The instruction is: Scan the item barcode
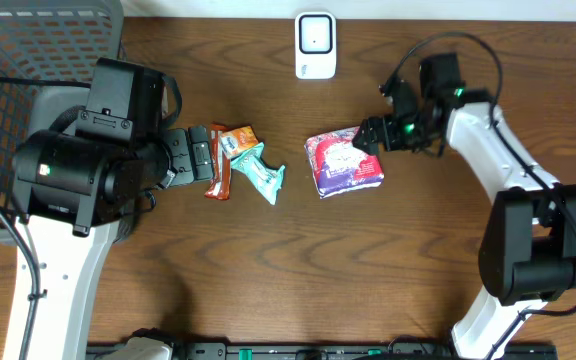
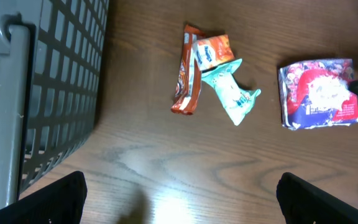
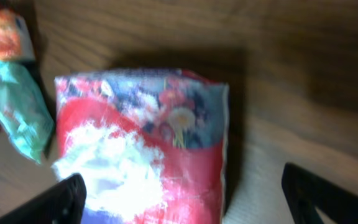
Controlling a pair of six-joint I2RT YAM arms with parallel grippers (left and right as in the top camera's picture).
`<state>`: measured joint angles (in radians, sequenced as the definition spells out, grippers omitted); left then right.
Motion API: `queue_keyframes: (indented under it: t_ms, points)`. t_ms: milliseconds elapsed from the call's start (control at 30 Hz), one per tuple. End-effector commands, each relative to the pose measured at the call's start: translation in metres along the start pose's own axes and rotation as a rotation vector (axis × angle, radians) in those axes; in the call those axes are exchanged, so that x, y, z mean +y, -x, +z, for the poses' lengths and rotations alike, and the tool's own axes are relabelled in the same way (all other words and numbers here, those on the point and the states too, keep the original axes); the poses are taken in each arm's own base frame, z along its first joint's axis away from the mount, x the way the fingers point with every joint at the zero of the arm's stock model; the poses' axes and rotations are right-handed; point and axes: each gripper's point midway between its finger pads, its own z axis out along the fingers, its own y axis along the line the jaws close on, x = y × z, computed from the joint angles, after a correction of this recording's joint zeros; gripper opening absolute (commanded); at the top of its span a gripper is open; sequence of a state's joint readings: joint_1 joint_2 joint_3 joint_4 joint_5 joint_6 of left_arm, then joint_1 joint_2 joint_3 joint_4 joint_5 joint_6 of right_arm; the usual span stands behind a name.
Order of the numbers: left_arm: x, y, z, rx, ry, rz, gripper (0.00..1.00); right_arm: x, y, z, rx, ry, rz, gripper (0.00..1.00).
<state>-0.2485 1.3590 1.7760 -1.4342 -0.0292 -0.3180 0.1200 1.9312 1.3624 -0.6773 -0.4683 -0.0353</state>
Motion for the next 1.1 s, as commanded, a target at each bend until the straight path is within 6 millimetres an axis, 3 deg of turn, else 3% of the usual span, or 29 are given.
queue_keyframes:
  t_ms: [0, 67, 133, 267, 433, 600, 700, 867, 1067]
  points:
    - [0.002, 0.0, 0.0, -0.001, 0.007, -0.019, 0.98, 0.011, -0.031, 0.031, 0.055, 0.071, 0.067, 0.94]
    - [0.002, 0.0, 0.0, -0.001, 0.007, -0.019, 0.98, 0.013, -0.041, 0.041, 0.067, 0.083, 0.073, 0.88]
    - [0.002, 0.0, 0.0, -0.001, 0.007, -0.019, 0.98, 0.019, -0.048, 0.048, 0.083, 0.102, 0.065, 0.68]
    - [0.002, 0.0, 0.0, -0.001, 0.008, -0.019, 0.98, 0.029, -0.043, 0.046, 0.077, 0.112, 0.116, 0.01]
    - [0.002, 0.0, 0.0, -0.001, 0.007, -0.019, 0.98, 0.047, 0.016, 0.004, -0.082, 0.128, 0.17, 0.01]
    - [0.002, 0.0, 0.0, -0.001, 0.008, -0.019, 0.98, 0.074, 0.092, -0.046, -0.345, 0.188, 0.127, 0.01]
    - [0.002, 0.0, 0.0, -0.001, 0.007, -0.019, 0.98, 0.078, 0.129, -0.063, -0.507, 0.206, 0.149, 0.01]
    - [0.002, 0.0, 0.0, -0.001, 0.008, -0.019, 0.98, 0.058, 0.167, -0.057, -0.723, 0.025, 0.235, 0.01]
    - [0.002, 0.0, 0.0, -0.001, 0.007, -0.019, 0.98, 0.067, 0.196, -0.018, -0.878, 0.041, 0.18, 0.01]
